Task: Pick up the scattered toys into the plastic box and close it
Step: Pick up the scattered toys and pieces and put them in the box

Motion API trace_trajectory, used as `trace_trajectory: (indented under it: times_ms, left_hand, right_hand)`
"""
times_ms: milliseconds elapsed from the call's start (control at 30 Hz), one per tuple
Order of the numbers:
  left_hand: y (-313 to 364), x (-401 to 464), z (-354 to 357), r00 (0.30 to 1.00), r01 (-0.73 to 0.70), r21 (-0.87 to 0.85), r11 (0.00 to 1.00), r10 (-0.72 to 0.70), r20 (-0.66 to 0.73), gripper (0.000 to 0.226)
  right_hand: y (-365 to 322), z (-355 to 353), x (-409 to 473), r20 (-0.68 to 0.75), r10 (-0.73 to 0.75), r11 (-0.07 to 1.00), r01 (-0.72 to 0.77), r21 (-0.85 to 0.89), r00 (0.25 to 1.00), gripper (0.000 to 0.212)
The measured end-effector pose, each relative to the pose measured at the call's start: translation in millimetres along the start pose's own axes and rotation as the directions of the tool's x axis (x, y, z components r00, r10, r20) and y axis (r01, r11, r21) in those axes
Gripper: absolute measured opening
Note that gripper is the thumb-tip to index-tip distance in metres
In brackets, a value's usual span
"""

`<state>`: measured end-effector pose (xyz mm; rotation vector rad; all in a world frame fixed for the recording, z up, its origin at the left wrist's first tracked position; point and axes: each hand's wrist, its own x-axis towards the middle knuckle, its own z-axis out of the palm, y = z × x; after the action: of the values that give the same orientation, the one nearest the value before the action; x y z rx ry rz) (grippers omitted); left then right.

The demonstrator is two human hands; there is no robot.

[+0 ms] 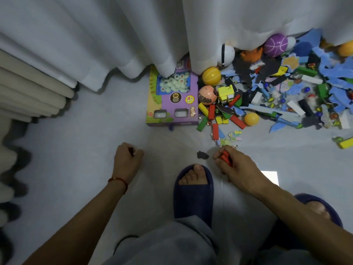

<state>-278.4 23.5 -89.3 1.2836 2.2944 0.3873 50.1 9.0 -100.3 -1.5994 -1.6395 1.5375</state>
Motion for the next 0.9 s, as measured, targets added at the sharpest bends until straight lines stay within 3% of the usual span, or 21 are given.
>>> trace_trajectory:
  times_ms: [167,267,367,433,533,633,767,900]
  left_hand:
    - [48,18,55,0.998,-0.032,-0.169,0.985,0.041,0.052,0.033]
    - [69,27,84,0.996,-0.087,-0.194,0.977,0.078,-0.054,0.036]
    - [71,36,92,0.987,-0.084,-0.126,0.988,0.065,-0.144,0.030]
    - [69,36,91,0.983,-0.114,-0.073,0.991,0.102,-0.150,0.024]
    - [73,16,91,0.980,-0.194,-0.066,0.979,0.191,-0.054,0.018]
    - [81,-15,95,0.975,-0.203,-0.175,0.964,0.216,0.059,0.024]
    - [92,-29,101,0.964,-0.147,-0.281,0.948,0.201,0.175,0.015]
    - [113,-33,107,0.933,-0.201,-0.284,0.938,0.272,0.237,0.014]
  right_hand:
    - [0,1,2,-0.069,-0.017,0.999,0.014,-0.042,0.997,0.007]
    - [7,0,3,-0.106,-0.118,0.968,0.091,-0.235,0.987,0.003]
    - [13,4,13,-0.006,-0.243,0.810,0.199,-0.552,0.970,0.011]
    - [9,9,26,0.081,-0.292,0.732,0.277,-0.622,0.953,0.018]
    - [2,22,47,0.209,-0.326,0.625,0.376,-0.684,0.922,0.032]
    - [4,32,56,0.251,-0.282,0.509,0.366,-0.779,0.926,0.041]
    - [11,38,49,0.192,-0.267,0.541,0.311,-0.782,0.944,0.029]
    - [19,20,23,0.141,-0.252,0.676,0.279,-0.683,0.957,0.024]
